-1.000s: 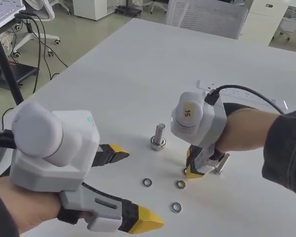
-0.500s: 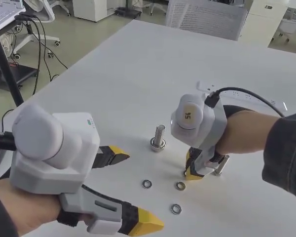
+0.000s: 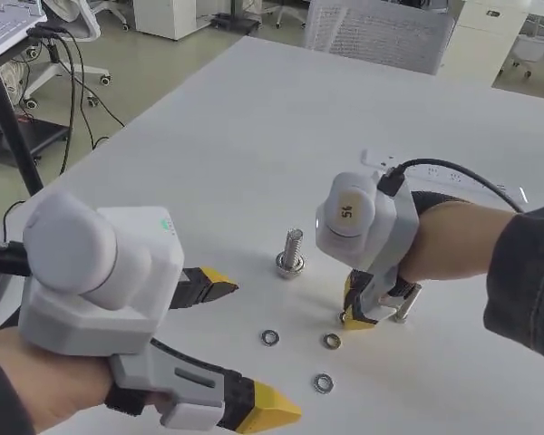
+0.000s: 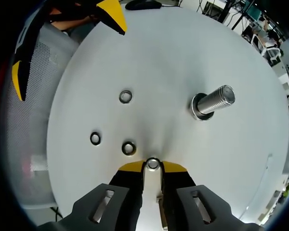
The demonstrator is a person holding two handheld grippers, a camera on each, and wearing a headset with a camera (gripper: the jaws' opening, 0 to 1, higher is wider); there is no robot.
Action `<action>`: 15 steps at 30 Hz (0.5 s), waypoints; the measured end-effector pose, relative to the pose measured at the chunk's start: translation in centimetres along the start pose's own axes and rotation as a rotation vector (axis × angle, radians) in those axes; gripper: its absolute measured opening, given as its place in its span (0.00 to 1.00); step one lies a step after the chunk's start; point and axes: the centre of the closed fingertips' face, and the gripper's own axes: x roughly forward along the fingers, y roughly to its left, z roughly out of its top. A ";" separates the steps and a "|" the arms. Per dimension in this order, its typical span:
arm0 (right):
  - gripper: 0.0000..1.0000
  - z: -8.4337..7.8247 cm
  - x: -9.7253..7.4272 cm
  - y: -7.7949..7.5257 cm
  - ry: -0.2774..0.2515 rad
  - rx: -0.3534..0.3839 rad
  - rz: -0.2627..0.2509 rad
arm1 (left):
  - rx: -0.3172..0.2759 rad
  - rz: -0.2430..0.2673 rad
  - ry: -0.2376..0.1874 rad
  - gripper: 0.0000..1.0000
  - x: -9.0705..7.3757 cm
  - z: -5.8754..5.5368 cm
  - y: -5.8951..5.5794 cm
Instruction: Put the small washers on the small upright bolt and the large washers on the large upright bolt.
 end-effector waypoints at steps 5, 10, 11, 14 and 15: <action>0.14 0.0 -0.4 0.0 -0.002 -0.001 -0.001 | 0.001 0.001 0.001 0.82 0.0 0.0 0.0; 0.14 -0.1 -1.0 0.1 -0.003 0.000 -0.001 | 0.002 0.000 0.001 0.82 0.1 0.1 0.0; 0.14 0.0 -1.2 0.2 -0.006 0.000 -0.001 | 0.003 0.000 0.001 0.82 0.1 0.1 0.0; 0.14 0.0 -1.8 0.4 -0.014 0.003 0.000 | 0.004 -0.001 0.000 0.82 0.1 0.1 -0.1; 0.14 0.1 -2.1 0.4 -0.016 0.002 -0.003 | 0.005 -0.001 0.001 0.82 0.1 0.1 -0.1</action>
